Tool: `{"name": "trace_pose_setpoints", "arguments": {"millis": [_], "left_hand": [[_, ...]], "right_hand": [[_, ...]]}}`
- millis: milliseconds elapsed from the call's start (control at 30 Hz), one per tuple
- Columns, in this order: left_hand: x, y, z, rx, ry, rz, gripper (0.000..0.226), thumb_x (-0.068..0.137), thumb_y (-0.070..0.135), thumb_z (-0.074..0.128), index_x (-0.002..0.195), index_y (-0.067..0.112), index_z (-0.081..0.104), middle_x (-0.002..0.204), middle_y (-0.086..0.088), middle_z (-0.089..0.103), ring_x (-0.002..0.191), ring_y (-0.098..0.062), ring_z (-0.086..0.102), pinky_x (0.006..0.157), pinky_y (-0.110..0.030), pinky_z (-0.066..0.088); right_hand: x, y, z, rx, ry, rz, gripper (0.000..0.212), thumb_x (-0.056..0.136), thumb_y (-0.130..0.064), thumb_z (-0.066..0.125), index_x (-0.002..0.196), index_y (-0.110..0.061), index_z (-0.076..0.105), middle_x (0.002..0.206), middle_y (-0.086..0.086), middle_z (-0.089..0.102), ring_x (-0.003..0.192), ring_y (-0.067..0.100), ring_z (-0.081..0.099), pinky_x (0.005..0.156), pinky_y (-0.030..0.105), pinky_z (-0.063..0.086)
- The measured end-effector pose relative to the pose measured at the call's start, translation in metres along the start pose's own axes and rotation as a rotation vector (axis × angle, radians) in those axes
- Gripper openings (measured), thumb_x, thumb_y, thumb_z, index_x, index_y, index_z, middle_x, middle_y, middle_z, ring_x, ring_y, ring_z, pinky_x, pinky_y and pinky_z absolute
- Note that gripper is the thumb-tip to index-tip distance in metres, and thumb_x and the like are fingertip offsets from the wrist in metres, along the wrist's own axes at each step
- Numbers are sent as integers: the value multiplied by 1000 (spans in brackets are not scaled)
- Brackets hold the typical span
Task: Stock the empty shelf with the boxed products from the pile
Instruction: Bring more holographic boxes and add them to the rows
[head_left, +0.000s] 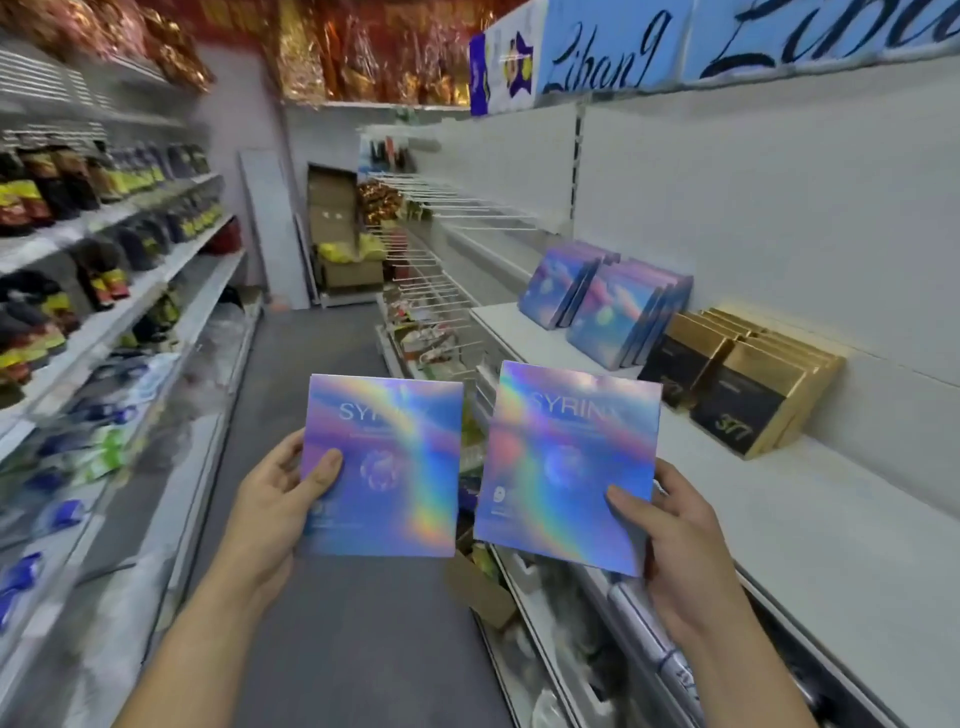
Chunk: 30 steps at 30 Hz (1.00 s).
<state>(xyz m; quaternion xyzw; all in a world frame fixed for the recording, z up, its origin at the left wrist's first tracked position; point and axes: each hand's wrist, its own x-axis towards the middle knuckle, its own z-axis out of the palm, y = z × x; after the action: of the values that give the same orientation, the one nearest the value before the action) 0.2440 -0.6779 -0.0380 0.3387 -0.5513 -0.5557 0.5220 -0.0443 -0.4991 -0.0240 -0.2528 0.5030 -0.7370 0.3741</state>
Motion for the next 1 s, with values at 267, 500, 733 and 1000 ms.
{"name": "trace_pose_setpoints", "arguments": {"millis": [267, 500, 733, 1000], "left_hand": [[154, -65, -51, -52, 5, -52, 84, 42, 63, 95, 113, 23, 73, 113, -6, 77, 92, -16, 75, 76, -29, 62], [326, -98, -45, -103, -141, -142, 35, 87, 19, 70, 122, 18, 67, 118, -9, 75, 99, -23, 72, 81, -31, 62], [451, -136, 42, -83, -338, -178, 37, 83, 21, 71, 120, 17, 69, 112, -4, 77, 92, -16, 74, 80, -29, 61], [553, -150, 175, -72, -593, -148, 33, 85, 24, 70, 117, 18, 70, 109, -5, 78, 94, -22, 75, 73, -30, 63]], "right_hand": [[147, 67, 82, 9, 44, 15, 43, 85, 10, 61, 125, -3, 62, 119, 16, 73, 105, 33, 71, 75, 36, 63], [256, 78, 142, 24, 204, -3, 35, 86, 11, 61, 118, -4, 63, 113, 21, 73, 89, 31, 74, 65, 41, 63], [337, 67, 129, 41, 397, -116, 39, 85, 13, 59, 121, -4, 63, 111, 16, 76, 95, 34, 74, 75, 44, 63], [404, 52, 85, 63, 558, -242, 40, 81, 7, 65, 119, -4, 64, 113, 12, 76, 97, 27, 75, 76, 37, 63]]}}
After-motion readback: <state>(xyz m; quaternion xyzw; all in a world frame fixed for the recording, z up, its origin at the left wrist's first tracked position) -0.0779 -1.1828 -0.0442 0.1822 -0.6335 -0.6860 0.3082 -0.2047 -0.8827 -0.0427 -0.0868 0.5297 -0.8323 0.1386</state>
